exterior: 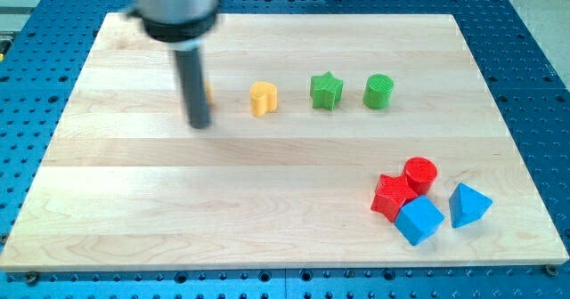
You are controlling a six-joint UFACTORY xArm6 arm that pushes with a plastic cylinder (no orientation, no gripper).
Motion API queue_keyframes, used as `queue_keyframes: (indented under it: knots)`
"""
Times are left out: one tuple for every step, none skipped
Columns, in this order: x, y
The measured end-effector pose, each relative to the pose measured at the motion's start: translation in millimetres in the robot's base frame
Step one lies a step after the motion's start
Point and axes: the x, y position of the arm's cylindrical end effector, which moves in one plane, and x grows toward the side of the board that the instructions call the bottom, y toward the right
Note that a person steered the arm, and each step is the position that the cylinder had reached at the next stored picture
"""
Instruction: Push the yellow hexagon vertical to the green star
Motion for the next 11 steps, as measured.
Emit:
queue_keyframes:
  knots:
    - [-59.1, -19.7]
    - [-97.0, -56.7]
    - [-121.7, -49.5]
    - [-75.9, -8.5]
    - [-40.0, 22.6]
    - [-73.4, -2.8]
    - [-78.4, 32.3]
    - [-2.5, 84.7]
    - [37.4, 109.1]
    - [32.5, 47.5]
    - [69.5, 86.5]
